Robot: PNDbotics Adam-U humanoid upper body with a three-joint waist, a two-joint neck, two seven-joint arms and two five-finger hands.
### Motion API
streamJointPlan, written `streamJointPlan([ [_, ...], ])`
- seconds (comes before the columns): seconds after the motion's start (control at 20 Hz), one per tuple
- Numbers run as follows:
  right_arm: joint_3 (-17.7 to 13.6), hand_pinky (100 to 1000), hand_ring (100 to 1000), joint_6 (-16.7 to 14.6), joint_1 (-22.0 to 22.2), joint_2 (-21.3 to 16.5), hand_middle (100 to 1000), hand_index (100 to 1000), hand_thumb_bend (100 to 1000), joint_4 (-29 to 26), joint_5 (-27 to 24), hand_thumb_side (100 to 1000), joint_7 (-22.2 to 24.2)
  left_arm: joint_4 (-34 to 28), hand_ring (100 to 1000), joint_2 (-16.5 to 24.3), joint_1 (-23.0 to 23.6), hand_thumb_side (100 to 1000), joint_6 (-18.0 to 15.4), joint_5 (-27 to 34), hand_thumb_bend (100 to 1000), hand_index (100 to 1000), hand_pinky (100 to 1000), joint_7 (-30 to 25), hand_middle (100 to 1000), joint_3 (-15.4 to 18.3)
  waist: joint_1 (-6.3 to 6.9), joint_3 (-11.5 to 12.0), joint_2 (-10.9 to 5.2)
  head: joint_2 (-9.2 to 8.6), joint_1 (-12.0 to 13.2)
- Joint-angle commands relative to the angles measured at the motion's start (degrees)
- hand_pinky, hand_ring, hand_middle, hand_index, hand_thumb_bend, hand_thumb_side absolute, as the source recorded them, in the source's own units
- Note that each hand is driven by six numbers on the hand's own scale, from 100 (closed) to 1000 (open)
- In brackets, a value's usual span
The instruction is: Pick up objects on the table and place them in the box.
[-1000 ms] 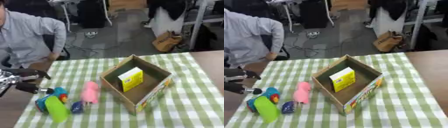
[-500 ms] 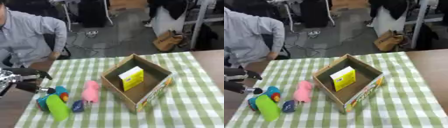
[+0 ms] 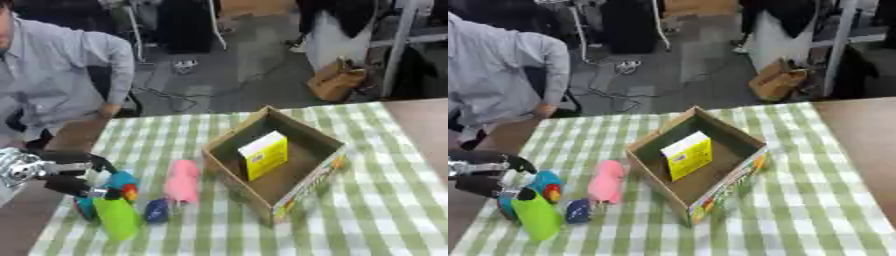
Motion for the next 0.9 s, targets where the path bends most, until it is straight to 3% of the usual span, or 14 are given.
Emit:
streamJointPlan([
  [0.05,-0.1,719,891,-0.1,-0.5,-1.2,863,995,100,-0.9,-0.4,1000,0.2,0.6,943,0.9,-0.4,1000,0.6,1.1,709,1000,982,0.1,982,-0.4,0.83,0.0,-1.54,0.25,0.2],
  [0.4,-0.2,716,890,0.0,-0.4,-1.3,861,994,100,-0.9,-0.5,1000,0.2,2.0,908,-0.1,0.9,1000,0.8,-0.3,676,1000,967,3.0,914,-0.8,0.79,-0.4,-1.21,0.04,0.3],
  [0.9,-0.2,716,890,-0.2,-0.4,-1.4,860,995,100,-0.9,-0.6,1000,0.2,4.9,902,-1.0,2.8,1000,-0.6,-5.1,724,1000,897,6.9,930,-1.1,0.54,-0.5,-0.91,-0.04,0.6],
])
